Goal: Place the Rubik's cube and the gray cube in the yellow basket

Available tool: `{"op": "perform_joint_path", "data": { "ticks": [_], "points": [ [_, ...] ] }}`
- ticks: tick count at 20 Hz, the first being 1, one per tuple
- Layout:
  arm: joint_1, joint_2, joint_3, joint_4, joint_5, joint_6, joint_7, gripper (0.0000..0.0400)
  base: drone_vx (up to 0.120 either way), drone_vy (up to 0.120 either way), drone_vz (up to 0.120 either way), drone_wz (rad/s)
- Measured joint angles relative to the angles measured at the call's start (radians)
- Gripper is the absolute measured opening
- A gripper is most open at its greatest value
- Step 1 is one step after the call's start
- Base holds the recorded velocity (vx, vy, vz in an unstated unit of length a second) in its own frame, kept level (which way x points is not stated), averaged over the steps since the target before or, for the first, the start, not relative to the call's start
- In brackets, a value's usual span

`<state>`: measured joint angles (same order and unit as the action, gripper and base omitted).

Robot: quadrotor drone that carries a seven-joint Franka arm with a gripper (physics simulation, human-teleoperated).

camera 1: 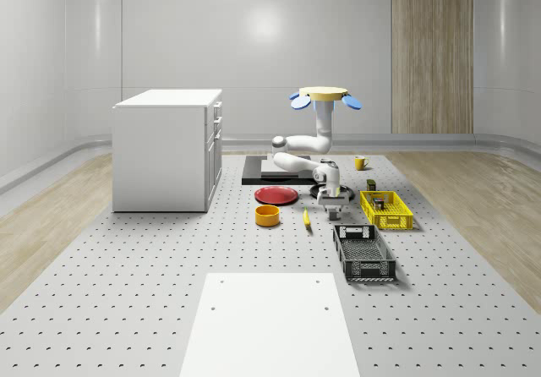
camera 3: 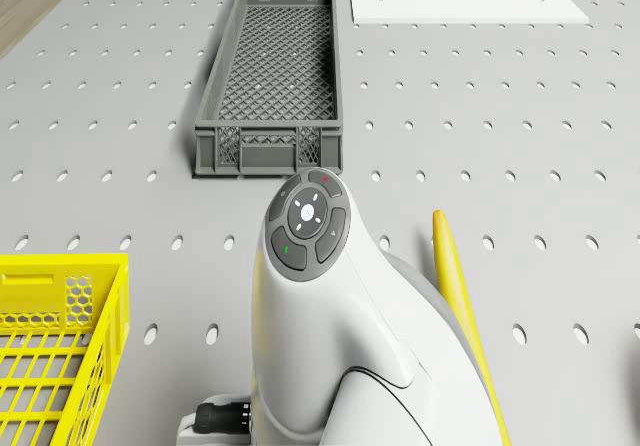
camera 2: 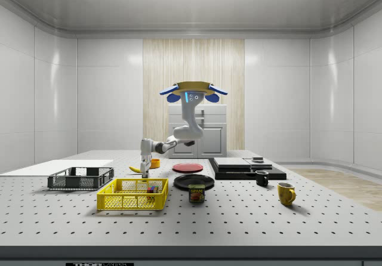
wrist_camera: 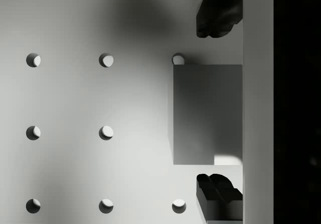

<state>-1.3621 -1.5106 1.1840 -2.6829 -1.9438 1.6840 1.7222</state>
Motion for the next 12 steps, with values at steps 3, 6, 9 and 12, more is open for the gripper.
{"op": "perform_joint_path", "data": {
  "ticks": [3, 6, 9, 12],
  "points": [
    [0.003, 0.001, -0.004, 0.004, -0.004, 0.002, -0.005, 0.04, 0.0, 0.0, 0.0, 0.0],
    [0.004, 0.001, -0.006, 0.005, -0.006, 0.003, -0.008, 0.0377, 0.0, 0.0, 0.0, 0.0],
    [0.005, 0.002, -0.007, 0.006, -0.007, 0.003, -0.009, 0.031, 0.0, 0.0, 0.0, 0.0],
    [0.006, 0.003, -0.008, 0.007, -0.007, 0.003, -0.01, 0.0278, 0.0, 0.0, 0.0, 0.0]
  ]
}}
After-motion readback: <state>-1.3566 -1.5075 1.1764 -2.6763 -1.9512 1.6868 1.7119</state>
